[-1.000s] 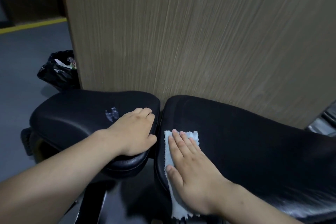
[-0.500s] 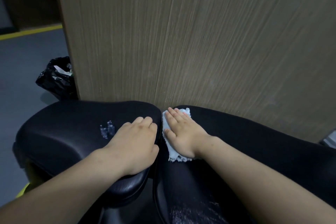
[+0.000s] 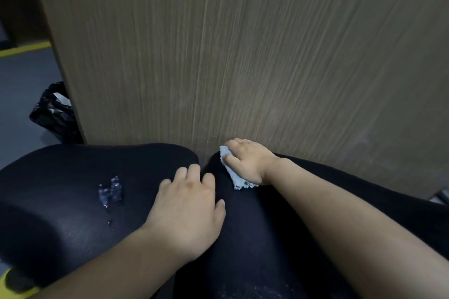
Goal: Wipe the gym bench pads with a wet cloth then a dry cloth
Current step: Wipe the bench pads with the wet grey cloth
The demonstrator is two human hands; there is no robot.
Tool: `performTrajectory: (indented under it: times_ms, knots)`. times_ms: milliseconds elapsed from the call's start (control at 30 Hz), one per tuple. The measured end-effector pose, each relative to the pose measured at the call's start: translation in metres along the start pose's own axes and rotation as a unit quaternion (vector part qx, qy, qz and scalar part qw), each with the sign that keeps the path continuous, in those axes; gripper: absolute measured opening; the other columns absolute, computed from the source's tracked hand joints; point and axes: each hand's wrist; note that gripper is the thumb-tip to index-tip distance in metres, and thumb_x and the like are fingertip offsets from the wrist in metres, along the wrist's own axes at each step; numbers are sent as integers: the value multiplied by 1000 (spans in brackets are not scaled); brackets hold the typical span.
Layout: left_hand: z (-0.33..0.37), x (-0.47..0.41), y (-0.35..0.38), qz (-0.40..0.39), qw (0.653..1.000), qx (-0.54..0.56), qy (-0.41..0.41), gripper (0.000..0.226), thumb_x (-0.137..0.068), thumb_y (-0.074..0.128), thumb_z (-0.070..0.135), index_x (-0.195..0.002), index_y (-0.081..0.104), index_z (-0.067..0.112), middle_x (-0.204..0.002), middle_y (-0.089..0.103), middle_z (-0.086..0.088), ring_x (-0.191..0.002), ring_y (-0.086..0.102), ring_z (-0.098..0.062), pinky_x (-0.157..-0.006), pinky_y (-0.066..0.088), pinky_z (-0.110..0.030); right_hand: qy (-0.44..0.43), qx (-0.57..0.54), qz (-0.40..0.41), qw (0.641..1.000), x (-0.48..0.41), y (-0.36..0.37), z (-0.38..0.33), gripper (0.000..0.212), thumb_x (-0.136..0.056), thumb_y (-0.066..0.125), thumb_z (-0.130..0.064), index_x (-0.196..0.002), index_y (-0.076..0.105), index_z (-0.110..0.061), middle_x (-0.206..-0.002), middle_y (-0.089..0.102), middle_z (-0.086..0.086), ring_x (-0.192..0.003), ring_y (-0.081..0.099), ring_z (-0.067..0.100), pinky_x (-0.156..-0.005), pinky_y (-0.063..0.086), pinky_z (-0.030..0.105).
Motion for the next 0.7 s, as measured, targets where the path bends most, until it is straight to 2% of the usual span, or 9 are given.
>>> performTrajectory:
  times_ms: [100, 167, 233, 367, 567, 700]
  knots:
    - [11, -5, 0, 3, 1000, 11, 11, 38, -99, 28, 55, -117, 42, 25, -116, 37, 4, -109, 39, -16, -89, 38, -32, 15, -1, 4, 1000, -1, -1, 12, 40, -100, 31, -43, -114, 53, -12, -116, 55, 5, -109, 51, 22, -92, 38, 34]
    - [17, -8, 1, 5, 1000, 17, 18, 38, -98, 27, 56, -117, 41, 25, -120, 37, 4, -111, 38, -16, -91, 38, -32, 25, -3, 6, 1000, 1, -1, 20, 32, -100, 31, -43, -100, 48, -15, -105, 51, 2, -101, 49, 20, -84, 35, 32]
    - [23, -11, 3, 1, 999, 25, 26, 40, -98, 28, 57, -120, 41, 26, -124, 37, 5, -113, 38, -16, -94, 38, -33, 32, -4, 7, 999, 6, -1, 30, 28, -100, 31, -43, -95, 43, -18, -101, 47, -2, -96, 46, 18, -82, 33, 31]
    - [40, -17, 6, -5, 998, 33, 51, 44, -97, 27, 59, -125, 41, 27, -128, 38, 7, -118, 37, -16, -99, 38, -35, 45, -13, 13, 999, 26, -3, 54, 27, -100, 31, -43, -97, 43, -18, -102, 46, -2, -97, 45, 19, -82, 33, 31]
    - [71, -24, 9, -26, 996, 46, 74, 50, -97, 27, 60, -132, 40, 27, -135, 37, 6, -123, 37, -16, -104, 36, -35, 75, -12, 7, 997, 55, -4, 89, 29, -100, 31, -41, -102, 44, -16, -110, 51, 5, -110, 49, 23, -89, 35, 32]
    - [93, -30, 9, -42, 995, 60, 71, 53, -96, 29, 62, -134, 38, 27, -136, 35, 6, -125, 35, -16, -102, 37, -34, 79, -12, 8, 997, 75, -6, 109, 47, -101, 29, -43, -128, 47, -10, -125, 52, 8, -119, 46, 25, -100, 36, 36]
Point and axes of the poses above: each hand's wrist, its own x-axis away from the middle knuckle, its own y-axis out of the palm, z = x × y
